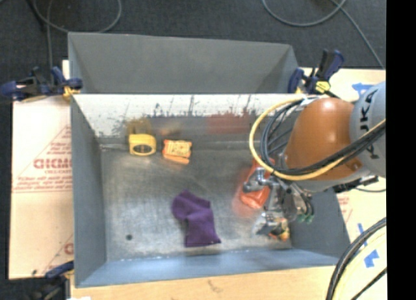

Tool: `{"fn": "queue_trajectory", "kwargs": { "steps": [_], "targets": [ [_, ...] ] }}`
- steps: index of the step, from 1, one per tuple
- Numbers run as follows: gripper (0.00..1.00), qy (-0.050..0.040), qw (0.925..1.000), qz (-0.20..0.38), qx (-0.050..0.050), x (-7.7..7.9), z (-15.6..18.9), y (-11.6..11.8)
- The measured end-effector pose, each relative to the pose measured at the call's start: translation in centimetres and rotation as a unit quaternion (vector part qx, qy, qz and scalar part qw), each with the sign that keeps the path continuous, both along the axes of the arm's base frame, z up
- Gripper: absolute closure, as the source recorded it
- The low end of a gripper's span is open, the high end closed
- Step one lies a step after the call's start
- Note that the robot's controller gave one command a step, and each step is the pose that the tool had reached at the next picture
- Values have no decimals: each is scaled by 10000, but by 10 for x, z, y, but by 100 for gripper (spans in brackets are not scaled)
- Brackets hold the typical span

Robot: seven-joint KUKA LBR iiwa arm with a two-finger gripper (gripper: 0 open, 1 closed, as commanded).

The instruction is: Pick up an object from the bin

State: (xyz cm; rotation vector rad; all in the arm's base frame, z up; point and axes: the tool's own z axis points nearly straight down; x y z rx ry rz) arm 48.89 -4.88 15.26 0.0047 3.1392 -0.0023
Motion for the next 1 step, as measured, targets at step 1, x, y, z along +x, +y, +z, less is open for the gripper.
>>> {"fn": "queue_trajectory", "kwargs": {
  "steps": [1],
  "targets": [
    [0, -45, 9993, 373, -4, 35, -37, -15]
  ]
}}
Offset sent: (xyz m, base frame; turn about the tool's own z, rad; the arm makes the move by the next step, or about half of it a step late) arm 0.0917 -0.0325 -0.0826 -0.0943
